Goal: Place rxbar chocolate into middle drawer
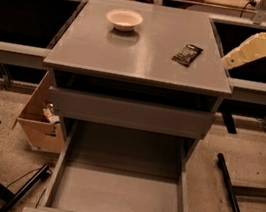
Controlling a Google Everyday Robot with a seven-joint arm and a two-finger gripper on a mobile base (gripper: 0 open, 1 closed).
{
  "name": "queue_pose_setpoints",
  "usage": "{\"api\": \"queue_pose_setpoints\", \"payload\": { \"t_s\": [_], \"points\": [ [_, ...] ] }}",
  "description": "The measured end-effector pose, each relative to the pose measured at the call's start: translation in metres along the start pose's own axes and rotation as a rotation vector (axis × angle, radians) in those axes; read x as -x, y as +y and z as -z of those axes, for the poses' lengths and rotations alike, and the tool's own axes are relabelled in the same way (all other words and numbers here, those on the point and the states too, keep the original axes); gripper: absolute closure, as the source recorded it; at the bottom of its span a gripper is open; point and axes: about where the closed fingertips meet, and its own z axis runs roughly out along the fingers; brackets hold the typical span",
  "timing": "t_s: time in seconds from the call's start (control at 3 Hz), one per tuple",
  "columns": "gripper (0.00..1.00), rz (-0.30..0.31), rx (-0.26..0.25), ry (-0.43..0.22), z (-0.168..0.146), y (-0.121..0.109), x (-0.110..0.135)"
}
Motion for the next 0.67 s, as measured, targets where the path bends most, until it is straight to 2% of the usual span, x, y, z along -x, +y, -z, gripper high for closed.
{"api": "queue_pose_setpoints", "payload": {
  "t_s": [0.67],
  "points": [
    [0.0, 0.015, 0.006, 0.006, 0.0011, 0.0044, -0.0003]
  ]
}}
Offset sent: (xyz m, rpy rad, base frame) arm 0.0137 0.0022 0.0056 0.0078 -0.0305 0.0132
